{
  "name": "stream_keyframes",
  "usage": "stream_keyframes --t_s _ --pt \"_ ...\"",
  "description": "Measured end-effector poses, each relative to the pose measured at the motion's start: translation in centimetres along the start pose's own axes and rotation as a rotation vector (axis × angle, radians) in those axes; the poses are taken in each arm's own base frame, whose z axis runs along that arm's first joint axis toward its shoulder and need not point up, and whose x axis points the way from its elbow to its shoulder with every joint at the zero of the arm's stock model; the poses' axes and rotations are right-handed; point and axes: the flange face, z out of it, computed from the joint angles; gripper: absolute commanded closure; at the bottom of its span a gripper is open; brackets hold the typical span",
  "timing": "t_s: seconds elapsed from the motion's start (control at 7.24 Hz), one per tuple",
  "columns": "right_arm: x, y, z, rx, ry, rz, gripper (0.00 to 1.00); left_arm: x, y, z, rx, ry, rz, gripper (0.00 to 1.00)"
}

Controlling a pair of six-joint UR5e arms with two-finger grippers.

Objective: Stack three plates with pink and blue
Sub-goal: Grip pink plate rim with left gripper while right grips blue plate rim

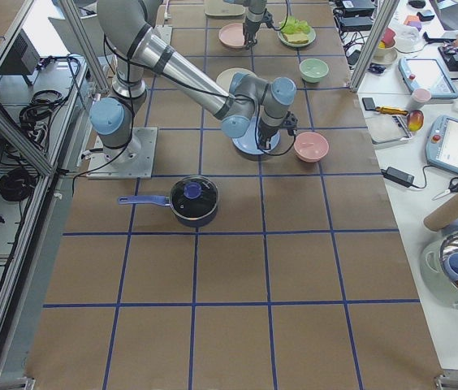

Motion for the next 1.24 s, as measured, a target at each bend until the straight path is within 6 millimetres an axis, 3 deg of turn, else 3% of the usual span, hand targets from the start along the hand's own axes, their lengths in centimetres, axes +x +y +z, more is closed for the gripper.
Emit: stream_keyframes --t_s 0.28,0.55,0.69,0.83,1.11,1.24 --pt "0.0 0.4 2.1 0.001 -0.020 -0.004 0.50 0.1 0.0 0.4 -0.006 -0.003 0.006 1.00" --pt "0.1 0.3 2.5 0.020 -0.014 -0.012 0.51 0.2 -0.3 0.7 0.000 -0.025 0.038 1.00" --pt "0.1 0.3 2.3 0.024 -0.009 -0.013 0.72 -0.1 -0.6 0.8 0.015 -0.069 0.054 1.00" --pt "0.2 0.3 2.4 0.025 -0.008 -0.014 0.80 -0.2 -0.9 0.6 0.034 -0.105 0.078 1.00" --pt "0.2 0.2 2.3 0.026 -0.007 -0.013 0.69 -0.2 -1.8 -0.5 0.065 -0.151 0.150 1.00" --pt "0.2 0.2 2.1 0.029 -0.003 -0.011 0.68 0.2 -2.2 -0.9 0.074 -0.162 0.197 1.00"
